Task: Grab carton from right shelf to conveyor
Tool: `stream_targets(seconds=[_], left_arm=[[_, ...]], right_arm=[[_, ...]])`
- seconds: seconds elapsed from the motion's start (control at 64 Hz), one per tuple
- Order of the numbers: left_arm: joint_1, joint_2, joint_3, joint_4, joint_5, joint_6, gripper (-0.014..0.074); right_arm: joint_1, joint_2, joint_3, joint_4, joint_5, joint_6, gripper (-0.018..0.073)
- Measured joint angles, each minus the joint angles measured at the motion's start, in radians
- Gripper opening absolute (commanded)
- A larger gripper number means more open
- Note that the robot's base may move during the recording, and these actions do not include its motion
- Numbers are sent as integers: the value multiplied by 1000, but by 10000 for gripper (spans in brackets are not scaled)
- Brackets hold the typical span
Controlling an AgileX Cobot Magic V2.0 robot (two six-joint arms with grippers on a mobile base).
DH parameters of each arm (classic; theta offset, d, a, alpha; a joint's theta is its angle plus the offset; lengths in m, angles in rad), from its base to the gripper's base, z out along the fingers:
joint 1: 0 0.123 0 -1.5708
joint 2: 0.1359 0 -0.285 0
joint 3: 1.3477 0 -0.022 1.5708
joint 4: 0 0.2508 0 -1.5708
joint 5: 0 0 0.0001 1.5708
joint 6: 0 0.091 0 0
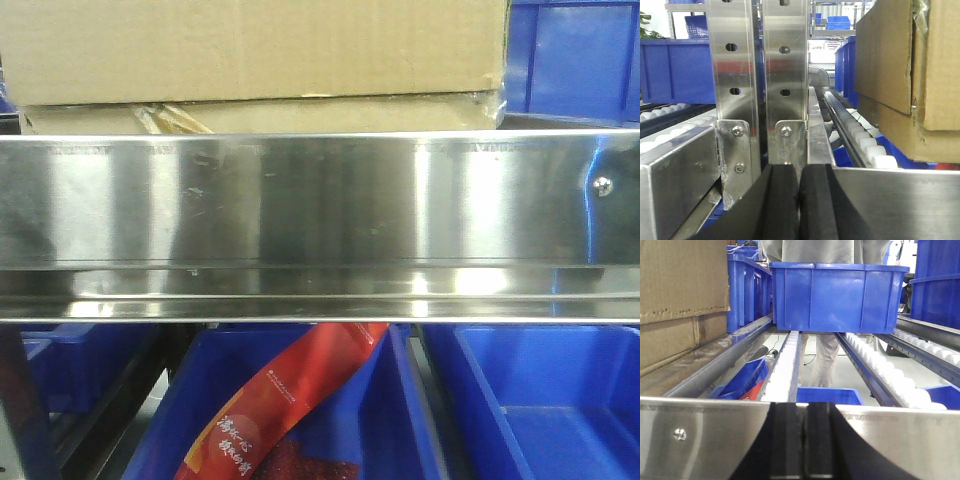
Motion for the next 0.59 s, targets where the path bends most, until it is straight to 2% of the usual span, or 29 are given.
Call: stream_targets(seconds=[0.594], left_arm=[[0, 0, 0, 0, -15, 0, 1]], right_arm=[[0, 0, 0, 0, 0, 0, -69]])
